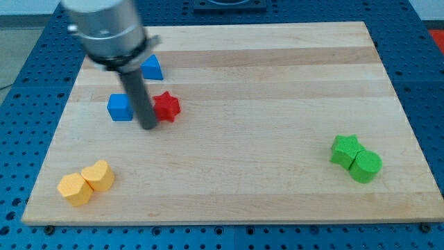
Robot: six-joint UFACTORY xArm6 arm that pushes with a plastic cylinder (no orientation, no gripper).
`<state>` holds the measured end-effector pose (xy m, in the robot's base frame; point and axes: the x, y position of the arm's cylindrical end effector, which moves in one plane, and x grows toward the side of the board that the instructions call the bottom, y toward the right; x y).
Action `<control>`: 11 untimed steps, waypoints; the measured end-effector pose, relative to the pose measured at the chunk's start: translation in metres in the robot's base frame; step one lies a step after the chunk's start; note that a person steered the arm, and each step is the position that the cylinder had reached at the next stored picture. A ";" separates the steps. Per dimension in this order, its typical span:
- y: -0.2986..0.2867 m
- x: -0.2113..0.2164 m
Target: Move red star towards center right
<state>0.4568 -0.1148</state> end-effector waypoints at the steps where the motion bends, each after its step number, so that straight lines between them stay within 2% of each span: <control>1: 0.047 -0.029; 2: 0.026 -0.033; 3: -0.016 -0.001; 4: -0.056 -0.025; 5: -0.040 -0.057; 7: 0.106 -0.077; 8: 0.089 -0.090; 9: 0.019 -0.091; 10: -0.008 -0.052; 11: 0.026 -0.028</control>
<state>0.4289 -0.0886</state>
